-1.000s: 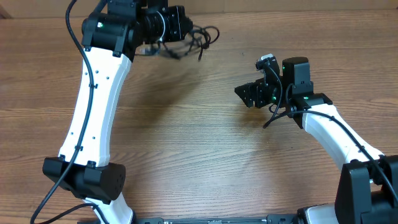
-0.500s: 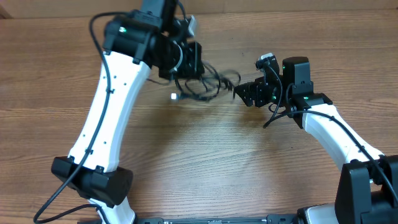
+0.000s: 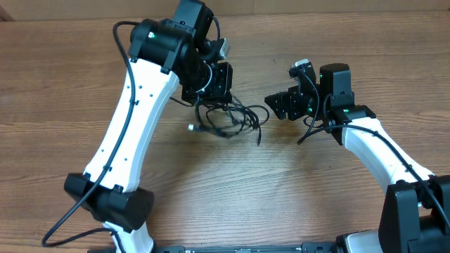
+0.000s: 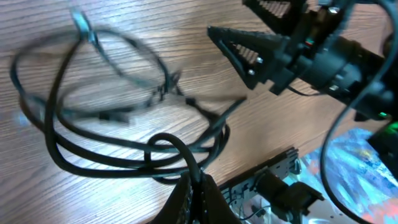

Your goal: Untangle cables

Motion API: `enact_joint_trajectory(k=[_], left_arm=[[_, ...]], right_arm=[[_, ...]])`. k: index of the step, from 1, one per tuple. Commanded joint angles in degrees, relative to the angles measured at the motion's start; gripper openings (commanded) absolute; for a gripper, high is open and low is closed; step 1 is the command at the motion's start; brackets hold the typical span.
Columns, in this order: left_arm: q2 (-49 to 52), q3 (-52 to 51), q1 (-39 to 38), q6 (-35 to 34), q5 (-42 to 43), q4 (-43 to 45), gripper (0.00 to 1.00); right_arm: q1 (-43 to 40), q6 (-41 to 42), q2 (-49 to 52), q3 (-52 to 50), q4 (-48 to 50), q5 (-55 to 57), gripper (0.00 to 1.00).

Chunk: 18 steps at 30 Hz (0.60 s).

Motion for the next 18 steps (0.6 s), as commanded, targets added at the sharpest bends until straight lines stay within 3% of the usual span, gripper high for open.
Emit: enact_joint_trajectory(k=[1,11,13,14,15,17,18], left_arm=[[4.2,0.9,-0.4,0.2,-0.7,0.0,0.04],[17.3,0.9,-0.5,0.0,0.5,6.1,0.04],[19.8,0.9,-0.4,0.0,1.9,8.2,0.08],[21.1,0.9,-0.4,0.0,2.5,9.3,0.19],[22.4,0.9,-0.4,0.0,2.8,10.3,0.4],[24.6,0.9,-0.4,0.0,2.8,11.4,0.9],[25.4,0.9,-0.3,0.0,2.8,11.9,1.0]], right_arm=[[0.2,0.2,-0.8,0.5,0.4,-0.5,0.8],[0.2,0.1,-0.8,0.5,0.7,-0.5,0.8],[0.2,0.2,-0.8,0.5,0.9,-0.5,0.8],[0.2,0.2,-0.8,0.5,0.9,-0.5,0.8],[0.2,0.2,-0.8,0.5,0.9,-0.5,0.8],[0.2,0.2,-0.8,0.5,0.9,-0.5,0.8],[0.2,0.2,-0.8,0.5,0.9,-0.5,0.8]])
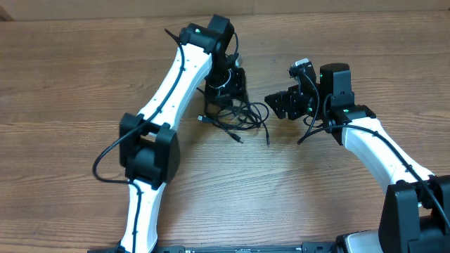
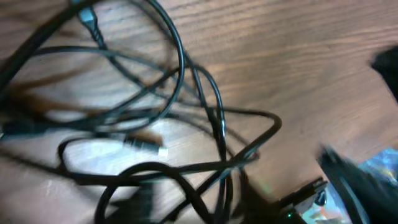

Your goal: Untangle cables

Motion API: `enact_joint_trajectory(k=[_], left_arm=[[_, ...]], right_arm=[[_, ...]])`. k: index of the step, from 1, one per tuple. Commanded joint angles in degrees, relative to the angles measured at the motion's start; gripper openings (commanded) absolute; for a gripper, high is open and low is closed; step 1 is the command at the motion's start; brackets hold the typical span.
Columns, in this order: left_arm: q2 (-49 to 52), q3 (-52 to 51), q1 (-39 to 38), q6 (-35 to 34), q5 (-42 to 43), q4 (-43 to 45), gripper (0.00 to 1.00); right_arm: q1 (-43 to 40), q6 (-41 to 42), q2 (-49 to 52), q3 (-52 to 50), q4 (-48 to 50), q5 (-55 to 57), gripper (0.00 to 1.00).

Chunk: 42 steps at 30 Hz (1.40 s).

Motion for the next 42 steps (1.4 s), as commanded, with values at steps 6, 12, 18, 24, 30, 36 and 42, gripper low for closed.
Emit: enact_joint_trajectory(k=[6,12,18,24,30,36,42], left_arm=[[4.1,0.9,1.4,-1.6,1.2,4.4,1.0],[4.1,0.9,4.1,-2.4,3.2,4.6,0.99],[4.1,3.3,8.4,-0.6,11.8,4.7,1.0],[3.9,10.5,10.5,1.8,13.0,2.3,1.0],[3.8,18.0,10.4,2.8,12.4,-0.2,1.0],[3.8,22.2,10.9,-0.4,-3.2,-2.5,1.0],[3.9,22.1,11.2,-6.1,-20.8,-5.2,1.0]], right_arm=[[0.2,0.1,-0.8,0.5,0.4,-0.5,0.8],[0.2,0.1,-0.8,0.5,0.5,-0.5,0.78],[0.2,0.1,-0.8,0.5,1.3,-0.5,0.78],[0.2,0.1,-0.8,0.5,1.7,-0.5,0.79],[0.2,0.1,-0.8,0.5,2.3,-0.5,0.8],[0.2,0.1,-0.8,0.5,2.5,-6.5,0.82],[0.3,-0.2,-0.8,0.5,3.5,-21.3,0.82]])
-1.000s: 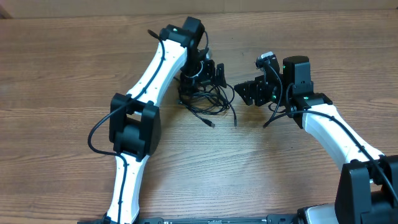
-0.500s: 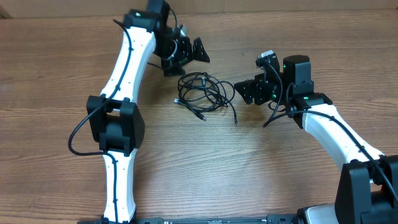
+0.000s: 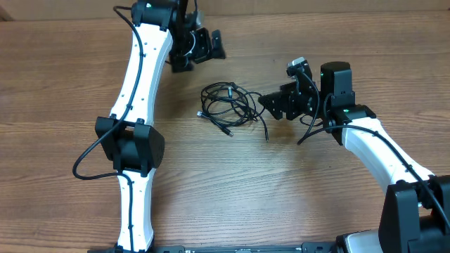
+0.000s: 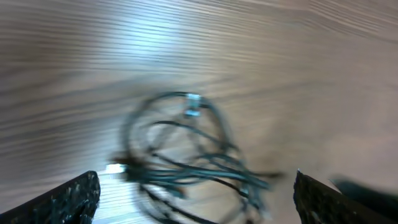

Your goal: Untangle cables

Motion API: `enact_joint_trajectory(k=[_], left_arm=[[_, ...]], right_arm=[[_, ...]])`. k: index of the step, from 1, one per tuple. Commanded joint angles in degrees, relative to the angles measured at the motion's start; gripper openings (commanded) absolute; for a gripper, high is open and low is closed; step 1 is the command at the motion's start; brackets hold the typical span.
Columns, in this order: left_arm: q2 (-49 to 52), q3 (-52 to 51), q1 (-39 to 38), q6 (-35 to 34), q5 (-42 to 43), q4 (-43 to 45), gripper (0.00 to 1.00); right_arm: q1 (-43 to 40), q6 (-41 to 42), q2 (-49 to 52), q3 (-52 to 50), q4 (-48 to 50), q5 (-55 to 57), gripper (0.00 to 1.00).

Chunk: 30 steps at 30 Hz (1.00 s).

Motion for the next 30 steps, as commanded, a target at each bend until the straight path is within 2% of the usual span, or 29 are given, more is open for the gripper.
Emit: enact_joint_trajectory(k=[1,9,13,17,22,26,30], left_arm=[[0.1,1.1,0.3,-3.4,-12.3,-0.6,1.0],[2.8,1.0,0.3,-3.3,-14.8,-1.0,0.99],[5.4,1.0,0.3,-3.1,-14.8,-0.9,1.0],[7.8,1.0,0.2,-3.1,-13.9,-0.7,0.99],[10.3,1.0,-0.2,-2.9,-11.0,-0.7,1.0],[11.1,1.0,-1.5,0.8,-5.9,0.6,0.94],[11.1,1.0,-3.2,1.1,-7.6,1.0,0.93]], right_arm=[[0.5,-0.1,-0.8,0.5,1.0,-11.8,0.82],[5.6,1.4,-0.7,0.5,2.2,-12.7,0.81],[9.0,9.8,-0.7,0.5,2.2,-6.3,0.8],[11.5,18.5,-0.7,0.5,3.4,-1.2,0.88],[14.0,27.2,-0.6,0.5,6.6,3.4,0.87],[15.6,32.2,0.9,0.5,8.8,6.1,0.87],[16.0,36.0,2.7,0.5,11.1,6.1,0.87]])
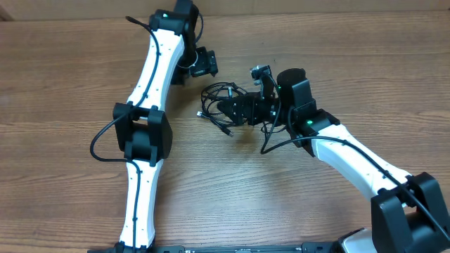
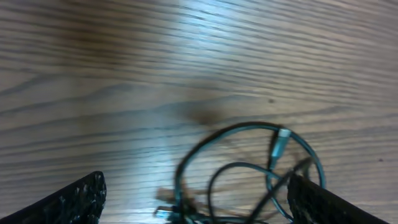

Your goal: Untangle cables

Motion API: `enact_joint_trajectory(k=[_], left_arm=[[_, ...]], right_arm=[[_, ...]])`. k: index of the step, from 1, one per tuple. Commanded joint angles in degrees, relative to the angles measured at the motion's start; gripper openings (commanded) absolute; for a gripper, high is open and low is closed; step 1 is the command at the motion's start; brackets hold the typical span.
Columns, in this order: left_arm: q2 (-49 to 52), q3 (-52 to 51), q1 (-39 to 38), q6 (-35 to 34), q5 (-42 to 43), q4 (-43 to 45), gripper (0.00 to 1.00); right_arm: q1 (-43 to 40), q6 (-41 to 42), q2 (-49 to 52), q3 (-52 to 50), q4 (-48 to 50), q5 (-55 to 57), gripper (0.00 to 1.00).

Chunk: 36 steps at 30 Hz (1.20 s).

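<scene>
A tangle of thin black cables lies on the wooden table, several loops overlapping, with plug ends sticking out on the left. The left wrist view shows its far loops blurred. My left gripper hovers just beyond the bundle, wide open, with nothing held. My right gripper reaches in from the right, and its dark fingers lie over the right half of the tangle. Their gap is hidden against the black cables.
The left arm stretches from the near edge up the table's left-centre. The right arm comes in from the lower right, its own black lead looping beside the wrist. Bare wood surrounds the bundle.
My right gripper has moved left, from beside the bundle's right edge to over its right half. The left gripper has come a little nearer the bundle and is still open. The cables lie much as before.
First my left gripper was shut on a cable loop, with the tangle beneath it. Then it was low at the bundle on the table. Later it was open beyond the bundle, which lay free. Now my right gripper is on the tangle.
</scene>
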Motion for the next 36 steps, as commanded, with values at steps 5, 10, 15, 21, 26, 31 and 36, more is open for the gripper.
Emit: enact_joint_trajectory(k=[5,10,15,21,26,31,36], left_arm=[[0.8,1.0,-3.0,2.6,0.0,-1.1,0.95],[0.8,1.0,-3.1,2.8,0.0,-2.9,0.95],[0.8,1.0,-3.1,2.8,0.1,-3.8,0.95],[0.8,1.0,-3.3,2.6,5.9,-5.1,0.89],[0.8,1.0,-3.8,2.7,6.9,-7.3,0.87],[0.8,1.0,-4.5,3.5,6.9,-9.4,0.88],[0.8,1.0,-5.1,3.5,9.4,-11.0,0.87]], right_arm=[[0.2,9.9,2.0,0.5,4.6,1.9,0.85],[0.3,13.3,2.1,0.5,5.2,0.8,0.81],[1.5,14.6,2.1,0.5,5.1,-2.7,0.8],[4.6,14.2,2.1,0.5,4.4,0.4,0.83],[5.1,14.1,2.1,0.5,3.7,7.3,0.84],[4.3,13.9,2.1,0.5,5.0,8.2,0.83],[4.5,13.9,3.0,0.4,4.6,8.1,0.8]])
